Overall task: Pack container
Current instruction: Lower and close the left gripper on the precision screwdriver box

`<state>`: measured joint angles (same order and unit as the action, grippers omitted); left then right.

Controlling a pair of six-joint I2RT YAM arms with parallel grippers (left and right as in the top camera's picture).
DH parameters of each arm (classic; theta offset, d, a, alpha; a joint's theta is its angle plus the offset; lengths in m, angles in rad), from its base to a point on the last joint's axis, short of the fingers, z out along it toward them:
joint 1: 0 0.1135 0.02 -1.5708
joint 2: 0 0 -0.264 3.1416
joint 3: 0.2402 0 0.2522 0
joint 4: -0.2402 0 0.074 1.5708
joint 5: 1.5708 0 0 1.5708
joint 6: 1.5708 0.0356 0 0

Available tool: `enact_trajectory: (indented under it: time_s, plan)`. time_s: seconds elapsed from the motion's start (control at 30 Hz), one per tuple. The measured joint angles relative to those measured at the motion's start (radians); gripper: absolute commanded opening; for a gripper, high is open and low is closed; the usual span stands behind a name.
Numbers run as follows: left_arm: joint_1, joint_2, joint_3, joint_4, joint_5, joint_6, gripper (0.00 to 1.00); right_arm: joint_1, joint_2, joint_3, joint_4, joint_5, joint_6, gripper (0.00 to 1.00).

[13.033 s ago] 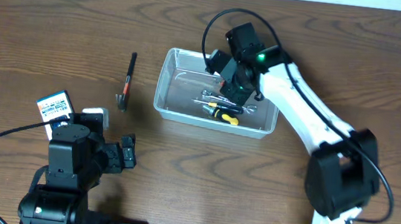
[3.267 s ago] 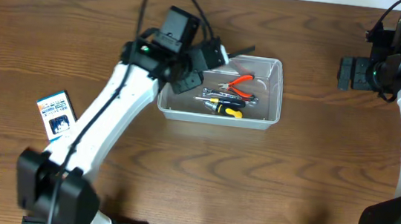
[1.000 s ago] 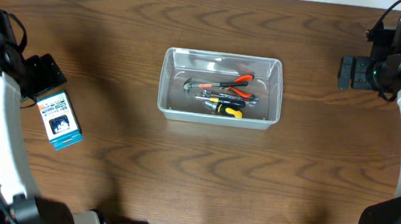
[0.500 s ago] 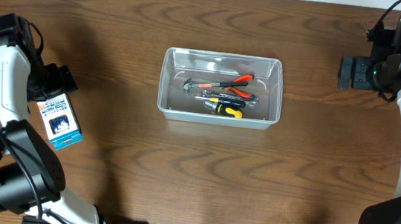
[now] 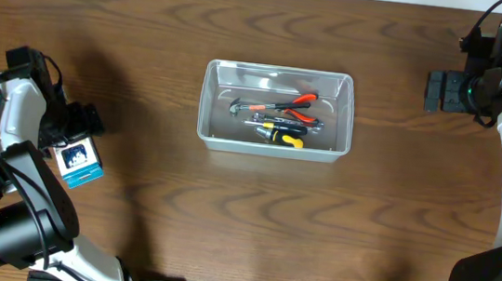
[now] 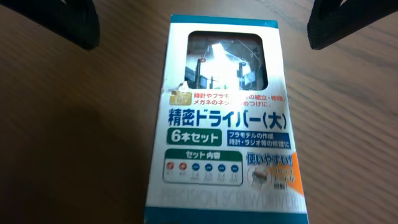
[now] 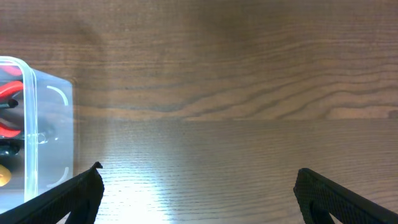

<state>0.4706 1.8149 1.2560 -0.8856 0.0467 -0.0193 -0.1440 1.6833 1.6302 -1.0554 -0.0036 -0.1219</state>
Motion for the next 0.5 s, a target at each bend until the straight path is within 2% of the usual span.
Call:
enact_trajectory:
  time_s: [0.5]
  plan:
    - [0.024,0.0,-0.032,0.1,0.011,0.027,0.98,0.0,0.0,0.0,-0.004,0.0,0.0,0.99]
